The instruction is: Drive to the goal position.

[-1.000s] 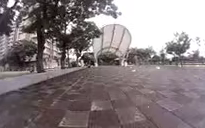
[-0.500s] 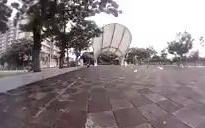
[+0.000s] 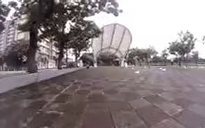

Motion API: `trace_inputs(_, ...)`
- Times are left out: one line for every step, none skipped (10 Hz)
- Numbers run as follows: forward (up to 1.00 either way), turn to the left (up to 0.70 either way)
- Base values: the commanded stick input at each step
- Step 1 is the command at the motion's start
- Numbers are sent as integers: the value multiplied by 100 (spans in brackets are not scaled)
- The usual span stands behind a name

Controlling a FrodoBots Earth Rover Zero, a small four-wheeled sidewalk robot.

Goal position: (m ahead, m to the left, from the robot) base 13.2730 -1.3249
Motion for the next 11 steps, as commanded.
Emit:
trace_inputs(100, 0)
trace_inputs(100, 0)
trace_inputs(100, 0)
trace_inputs(100, 0)
trace_inputs(100, 0)
trace_inputs(100, 0)
trace_inputs(100, 35)
trace_inputs(100, 36)
trace_inputs(100, 16)
trace_inputs(100, 0)
trace_inputs(100, 0)
